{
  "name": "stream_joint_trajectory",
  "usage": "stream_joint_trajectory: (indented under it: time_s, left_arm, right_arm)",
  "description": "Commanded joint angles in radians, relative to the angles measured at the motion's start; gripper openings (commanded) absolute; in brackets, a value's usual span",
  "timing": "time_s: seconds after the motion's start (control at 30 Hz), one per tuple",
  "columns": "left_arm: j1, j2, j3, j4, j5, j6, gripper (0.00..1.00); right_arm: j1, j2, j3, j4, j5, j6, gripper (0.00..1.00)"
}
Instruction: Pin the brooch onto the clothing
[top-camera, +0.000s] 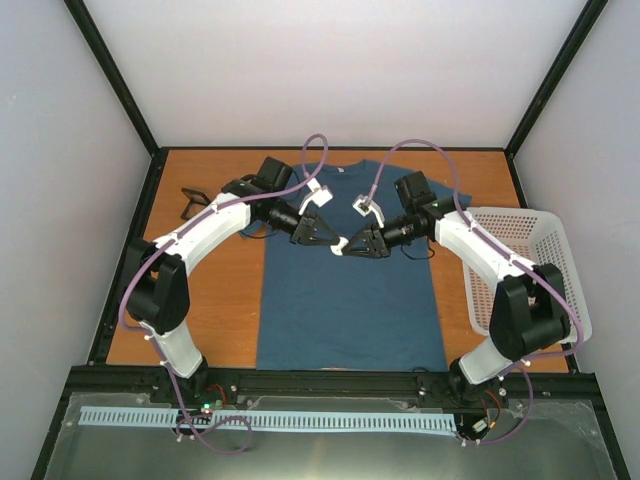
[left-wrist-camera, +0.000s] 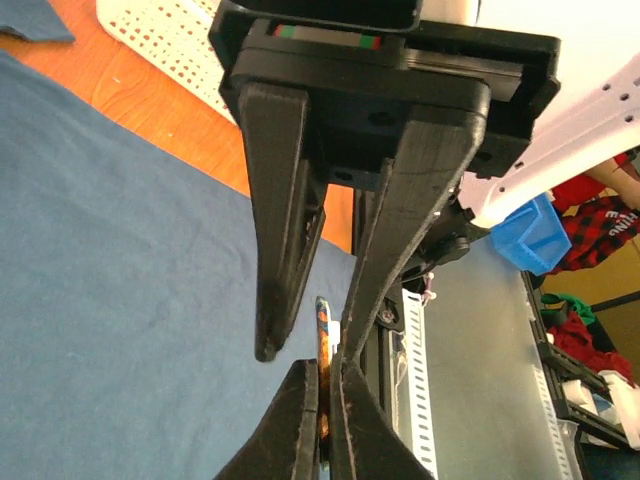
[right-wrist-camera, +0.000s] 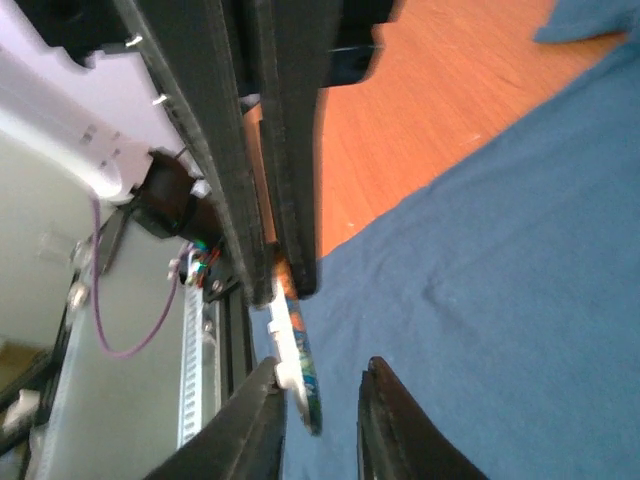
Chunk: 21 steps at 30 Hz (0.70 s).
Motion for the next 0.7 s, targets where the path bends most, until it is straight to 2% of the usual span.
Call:
stream_joint_trajectory:
  time_s: [0.0,0.07,0.1,0.17,0.2,0.3,0.33,0.37,0.47,0.53,0.6,0.67]
  left_arm:
    - [-0.01,-0.062,-0.001,0.067,-0.069,-0.051,0.01]
    - [-0.009,-0.123,-0.053,0.19,-0.162,-0.156,0.01]
    - [-0.009,-0.173,-0.097,0.272,-0.217,-0.221,0.0]
    - [-0.009,-0.255,-0.174,0.421,-0.341,-0.35,0.01]
    - [-0.01,-0.298,-0.222,0.505,-0.411,-0.403,0.01]
    - [-0.012,-0.408,-0.371,0.765,-0.568,-0.518,0.01]
    - [-0.012,-0.437,-0.411,0.836,-0.614,-0.555,0.01]
    - [-0.012,-0.459,-0.447,0.904,-0.655,-0.593,0.01]
    - [-0.012,-0.497,-0.527,1.1,-0.719,-0.674,0.01]
    - [-0.012,-0.488,-0.536,1.178,-0.697,-0.698,0.01]
    - [-0.011,-0.462,-0.529,1.251,-0.627,-0.725,0.01]
    - [-0.01,-0.433,-0.519,1.306,-0.567,-0.783,0.01]
  right_arm:
    - [0.003,-0.122,-0.05,0.163,0.201,0.162,0.34]
    - [0.003,-0.191,-0.089,0.209,0.325,0.222,0.5]
    - [0.003,-0.225,-0.107,0.227,0.38,0.243,0.61]
    - [0.003,-0.29,-0.13,0.255,0.508,0.3,0.97]
    - [0.003,-0.318,-0.138,0.271,0.594,0.34,1.0]
    - [-0.012,-0.357,-0.128,0.266,0.902,0.629,1.0]
    - [-0.034,-0.354,-0.124,0.293,0.85,0.644,1.0]
    - [-0.049,-0.344,-0.124,0.331,0.733,0.639,1.0]
    - [-0.053,-0.292,-0.131,0.514,0.482,0.781,1.0]
    - [-0.049,-0.26,-0.171,0.751,0.297,0.933,1.0]
    - [-0.047,-0.221,-0.194,0.949,0.184,1.06,0.99]
    - [-0.046,-0.174,-0.18,1.021,0.139,1.122,0.97]
